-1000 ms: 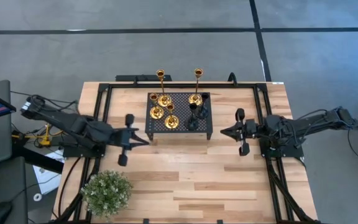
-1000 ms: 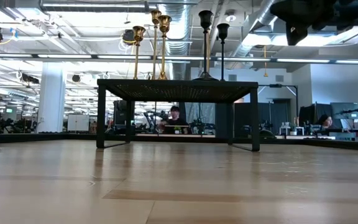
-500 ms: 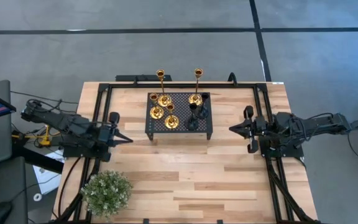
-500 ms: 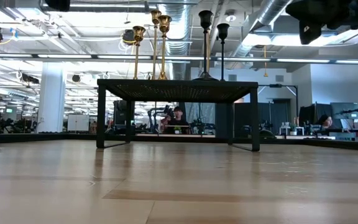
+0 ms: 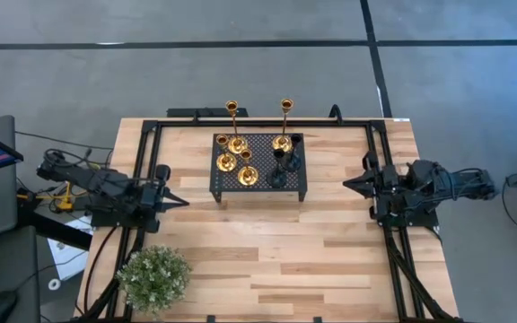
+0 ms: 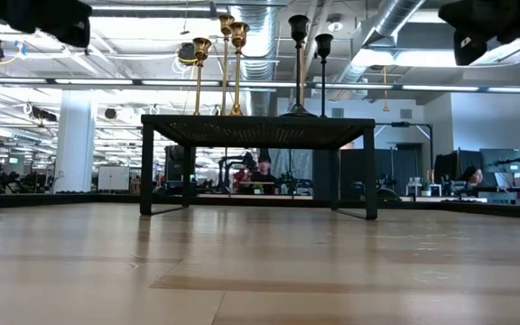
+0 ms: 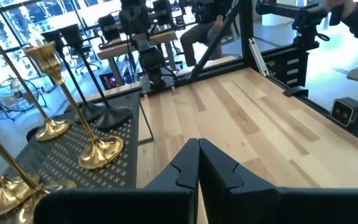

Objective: Pick & Place candle stick holders
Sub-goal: Return to Home Position

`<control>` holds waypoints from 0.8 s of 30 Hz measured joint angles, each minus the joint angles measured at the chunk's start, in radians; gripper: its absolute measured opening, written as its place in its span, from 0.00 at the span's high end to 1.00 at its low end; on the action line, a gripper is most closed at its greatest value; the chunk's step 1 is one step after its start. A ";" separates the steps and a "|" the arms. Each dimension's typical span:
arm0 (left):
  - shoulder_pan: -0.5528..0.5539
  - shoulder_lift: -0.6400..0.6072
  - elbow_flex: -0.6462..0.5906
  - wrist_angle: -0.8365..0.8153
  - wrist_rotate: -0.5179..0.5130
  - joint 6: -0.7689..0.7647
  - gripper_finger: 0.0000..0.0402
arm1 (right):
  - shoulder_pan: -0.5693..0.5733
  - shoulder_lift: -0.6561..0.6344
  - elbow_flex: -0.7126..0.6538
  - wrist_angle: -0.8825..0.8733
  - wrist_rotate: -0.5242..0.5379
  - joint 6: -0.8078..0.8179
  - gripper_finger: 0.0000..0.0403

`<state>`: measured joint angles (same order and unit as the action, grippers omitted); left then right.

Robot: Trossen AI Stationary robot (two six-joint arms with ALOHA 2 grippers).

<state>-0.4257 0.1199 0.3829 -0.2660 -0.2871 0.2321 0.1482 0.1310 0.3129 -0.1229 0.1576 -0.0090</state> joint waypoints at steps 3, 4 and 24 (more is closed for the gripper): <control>0.000 -0.016 -0.026 0.003 0.000 0.001 0.99 | 0.000 -0.033 0.000 -0.054 0.000 0.000 1.00; 0.000 -0.019 -0.035 0.007 0.000 0.002 0.98 | 0.000 -0.044 0.000 -0.074 0.000 0.000 1.00; 0.000 -0.021 -0.070 0.021 0.000 -0.004 0.99 | 0.001 -0.128 0.000 -0.122 -0.002 0.009 1.00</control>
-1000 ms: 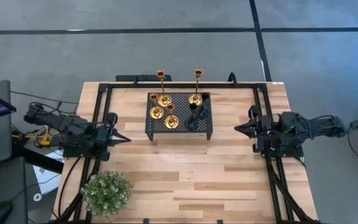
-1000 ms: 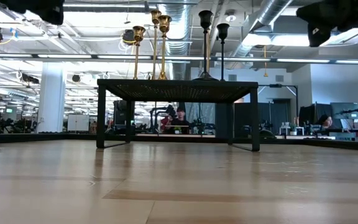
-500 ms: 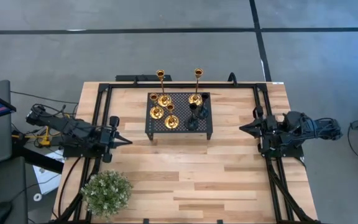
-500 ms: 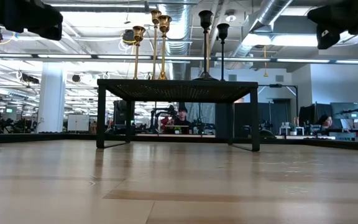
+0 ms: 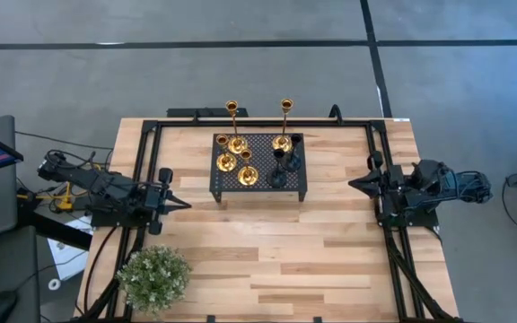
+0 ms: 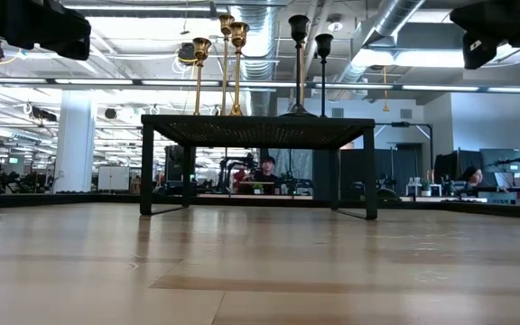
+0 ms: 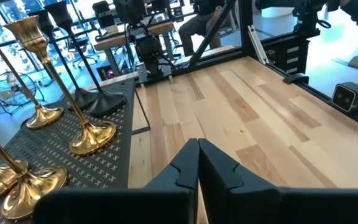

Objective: Pick & Place candle stick holders
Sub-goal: Return to Home Position

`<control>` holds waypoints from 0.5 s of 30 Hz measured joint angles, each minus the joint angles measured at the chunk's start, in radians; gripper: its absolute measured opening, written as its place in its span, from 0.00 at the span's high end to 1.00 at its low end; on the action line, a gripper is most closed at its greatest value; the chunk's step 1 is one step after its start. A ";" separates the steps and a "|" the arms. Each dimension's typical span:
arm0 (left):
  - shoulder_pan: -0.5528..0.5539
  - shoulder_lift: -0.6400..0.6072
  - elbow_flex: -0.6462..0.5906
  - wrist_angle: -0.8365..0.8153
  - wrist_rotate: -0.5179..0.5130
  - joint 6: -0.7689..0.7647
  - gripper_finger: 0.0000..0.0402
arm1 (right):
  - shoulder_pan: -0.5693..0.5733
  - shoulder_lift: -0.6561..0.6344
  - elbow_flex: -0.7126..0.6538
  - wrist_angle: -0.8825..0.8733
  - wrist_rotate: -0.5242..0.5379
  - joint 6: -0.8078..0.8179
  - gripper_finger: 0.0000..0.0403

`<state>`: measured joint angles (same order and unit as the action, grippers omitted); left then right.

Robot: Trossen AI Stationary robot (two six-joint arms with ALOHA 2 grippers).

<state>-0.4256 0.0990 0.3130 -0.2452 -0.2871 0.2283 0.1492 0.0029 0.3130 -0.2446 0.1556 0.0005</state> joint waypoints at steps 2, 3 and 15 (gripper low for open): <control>0.000 0.000 0.000 0.000 0.000 0.000 0.98 | -0.002 0.000 0.000 0.020 0.009 -0.006 1.00; 0.000 0.000 0.000 0.000 0.000 0.000 0.98 | -0.002 0.000 0.000 0.038 0.013 -0.008 1.00; 0.000 0.000 0.000 -0.001 0.000 0.000 0.98 | -0.001 0.000 0.000 0.061 0.026 -0.014 1.00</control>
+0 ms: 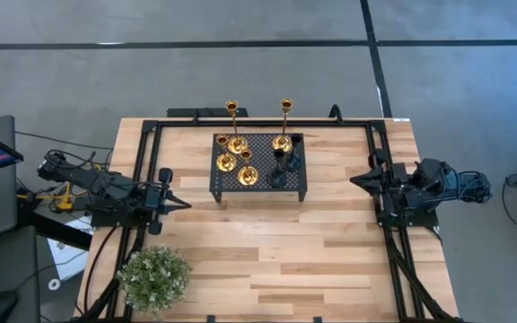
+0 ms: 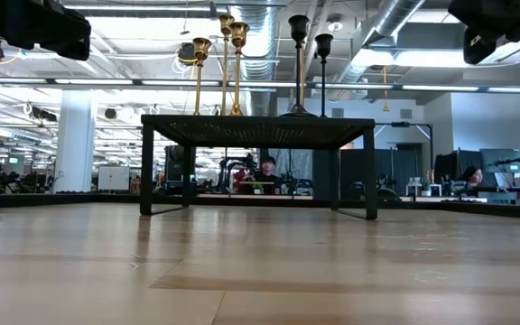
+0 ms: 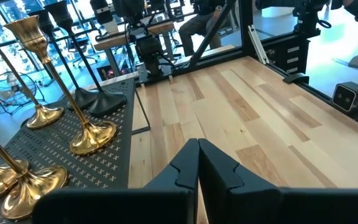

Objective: Pick & Place candle stick holders
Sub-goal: Return to Home Position

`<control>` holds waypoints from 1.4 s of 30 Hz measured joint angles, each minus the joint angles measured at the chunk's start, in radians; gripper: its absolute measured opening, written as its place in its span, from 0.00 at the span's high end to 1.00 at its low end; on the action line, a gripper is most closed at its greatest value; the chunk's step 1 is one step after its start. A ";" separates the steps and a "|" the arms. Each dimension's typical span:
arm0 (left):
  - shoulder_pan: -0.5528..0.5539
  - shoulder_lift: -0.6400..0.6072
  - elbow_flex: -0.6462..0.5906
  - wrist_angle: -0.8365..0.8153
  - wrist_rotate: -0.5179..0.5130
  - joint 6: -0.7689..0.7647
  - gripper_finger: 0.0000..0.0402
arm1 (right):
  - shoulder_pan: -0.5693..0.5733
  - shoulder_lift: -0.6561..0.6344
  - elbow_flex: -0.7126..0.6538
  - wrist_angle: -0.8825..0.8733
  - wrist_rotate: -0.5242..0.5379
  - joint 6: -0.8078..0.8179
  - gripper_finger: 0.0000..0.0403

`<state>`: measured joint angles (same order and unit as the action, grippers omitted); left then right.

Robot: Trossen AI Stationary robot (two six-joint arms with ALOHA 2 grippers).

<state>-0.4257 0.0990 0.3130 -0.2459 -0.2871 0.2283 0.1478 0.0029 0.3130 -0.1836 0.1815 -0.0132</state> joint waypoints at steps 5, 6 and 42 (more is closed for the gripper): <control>0.000 0.000 0.000 0.000 0.000 0.000 0.99 | 0.002 0.000 -0.040 0.007 0.000 0.029 1.00; 0.000 0.000 0.000 0.000 0.000 0.000 0.99 | 0.002 0.000 -0.055 0.015 0.000 0.029 1.00; 0.000 0.000 0.001 -0.007 0.000 0.000 0.99 | 0.002 -0.001 -0.220 0.015 -0.053 -0.015 1.00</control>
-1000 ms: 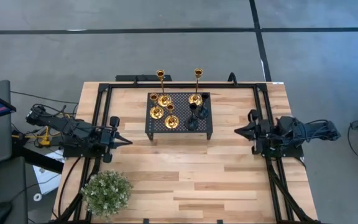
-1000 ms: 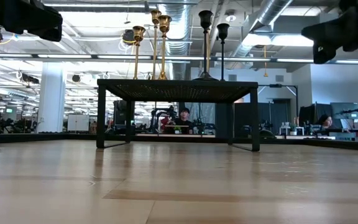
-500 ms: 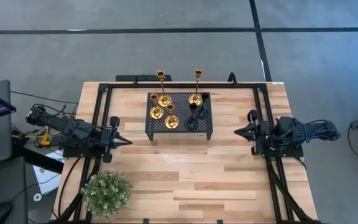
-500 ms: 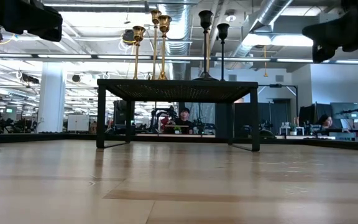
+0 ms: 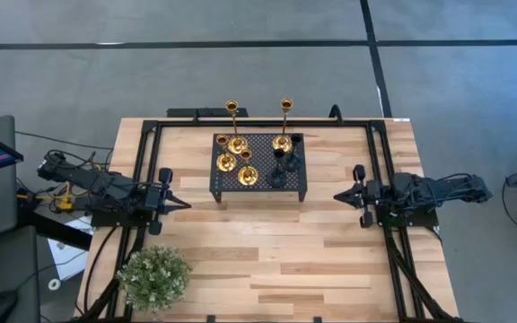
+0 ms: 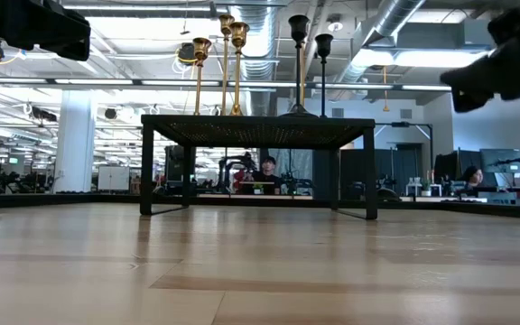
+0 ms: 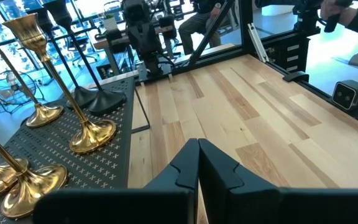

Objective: Pick & Place candle stick holders
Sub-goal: Return to Home Position

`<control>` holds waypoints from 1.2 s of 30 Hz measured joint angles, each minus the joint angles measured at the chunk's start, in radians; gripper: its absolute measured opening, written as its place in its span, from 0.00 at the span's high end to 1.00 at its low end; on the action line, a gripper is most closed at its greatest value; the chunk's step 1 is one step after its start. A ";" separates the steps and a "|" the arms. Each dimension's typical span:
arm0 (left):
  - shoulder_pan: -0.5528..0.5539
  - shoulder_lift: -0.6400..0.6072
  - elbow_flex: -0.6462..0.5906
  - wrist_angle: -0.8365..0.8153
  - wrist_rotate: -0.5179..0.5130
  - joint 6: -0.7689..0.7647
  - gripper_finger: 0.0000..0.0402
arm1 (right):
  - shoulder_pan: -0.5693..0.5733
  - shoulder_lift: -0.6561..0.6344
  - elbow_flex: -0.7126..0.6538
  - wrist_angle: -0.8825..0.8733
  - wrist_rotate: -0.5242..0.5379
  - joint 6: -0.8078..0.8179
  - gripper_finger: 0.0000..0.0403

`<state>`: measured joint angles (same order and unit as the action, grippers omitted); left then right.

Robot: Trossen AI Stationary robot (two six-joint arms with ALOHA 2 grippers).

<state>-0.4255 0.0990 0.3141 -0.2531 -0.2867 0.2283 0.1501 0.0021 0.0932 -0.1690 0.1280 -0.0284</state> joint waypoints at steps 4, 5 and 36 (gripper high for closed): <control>0.000 0.000 0.000 0.000 0.000 0.000 0.98 | 0.001 0.000 -0.033 0.051 -0.017 -0.005 1.00; 0.000 0.000 0.000 0.000 0.000 0.000 0.98 | 0.001 0.000 -0.033 0.052 -0.026 -0.014 1.00; 0.000 -0.100 0.000 -0.022 -0.052 0.054 0.98 | 0.001 0.000 -0.032 0.042 -0.042 -0.024 1.00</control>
<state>-0.4259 -0.0006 0.3141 -0.2756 -0.3389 0.2821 0.1509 0.0021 0.0608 -0.1268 0.0858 -0.0521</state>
